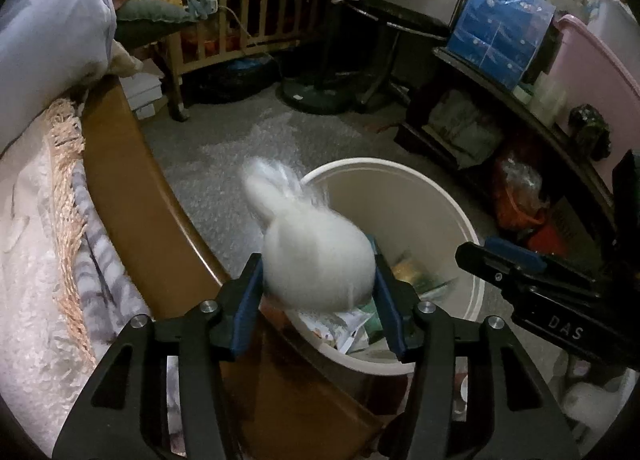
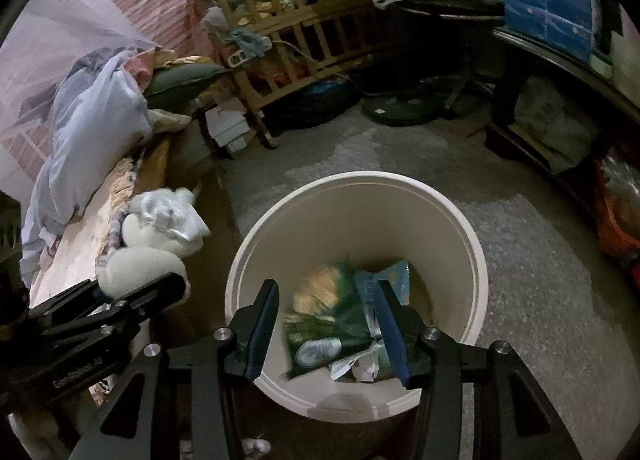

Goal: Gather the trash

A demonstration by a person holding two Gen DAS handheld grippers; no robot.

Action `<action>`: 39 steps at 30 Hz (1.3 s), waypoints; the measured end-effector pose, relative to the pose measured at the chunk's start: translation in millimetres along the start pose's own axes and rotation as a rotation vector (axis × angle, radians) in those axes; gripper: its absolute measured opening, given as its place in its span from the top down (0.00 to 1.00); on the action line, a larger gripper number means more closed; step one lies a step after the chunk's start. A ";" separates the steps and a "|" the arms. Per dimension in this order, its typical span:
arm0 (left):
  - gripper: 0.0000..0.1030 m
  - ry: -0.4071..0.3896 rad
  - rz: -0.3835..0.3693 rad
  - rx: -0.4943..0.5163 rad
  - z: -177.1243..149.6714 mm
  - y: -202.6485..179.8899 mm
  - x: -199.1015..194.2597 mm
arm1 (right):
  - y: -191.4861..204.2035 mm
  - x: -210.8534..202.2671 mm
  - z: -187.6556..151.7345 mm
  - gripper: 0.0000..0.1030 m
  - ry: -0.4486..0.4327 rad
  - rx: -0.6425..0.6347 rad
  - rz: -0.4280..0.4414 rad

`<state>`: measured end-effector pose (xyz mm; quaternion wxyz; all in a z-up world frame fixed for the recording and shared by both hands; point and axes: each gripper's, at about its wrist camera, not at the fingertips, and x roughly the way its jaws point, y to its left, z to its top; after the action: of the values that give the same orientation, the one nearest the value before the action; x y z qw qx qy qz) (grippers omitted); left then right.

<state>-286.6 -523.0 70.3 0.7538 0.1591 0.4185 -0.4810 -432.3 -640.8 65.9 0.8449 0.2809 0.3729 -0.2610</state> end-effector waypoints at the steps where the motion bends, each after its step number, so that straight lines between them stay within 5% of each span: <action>1: 0.50 -0.004 -0.006 0.000 0.0 0.1 -0.8 | -1.8 0.1 -0.1 0.54 0.003 0.011 0.002; 12: 0.45 -0.068 -0.006 0.021 -6.5 0.4 -36.7 | 6.8 -16.0 -5.5 0.47 -0.033 -0.020 0.018; 19: 0.45 -0.157 0.090 0.045 -20.4 0.9 -84.6 | 32.7 -51.1 -8.9 0.47 -0.158 -0.081 -0.044; 29: 0.45 -0.298 0.136 0.067 -31.4 4.4 -151.6 | 68.1 -100.4 -12.3 0.46 -0.283 -0.116 -0.087; 33: 0.45 -0.340 0.146 0.056 -35.9 6.7 -170.5 | 83.5 -126.2 -14.8 0.33 -0.350 -0.139 -0.114; 39: 0.45 -0.379 0.142 0.044 -39.0 12.5 -190.5 | 101.1 -153.7 -17.7 0.31 -0.415 -0.164 -0.115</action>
<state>-330.1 -379.2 194.3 0.8474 0.1113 0.2464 -0.4569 -465.1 -522.0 203.5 0.9072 0.1301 0.2265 -0.3299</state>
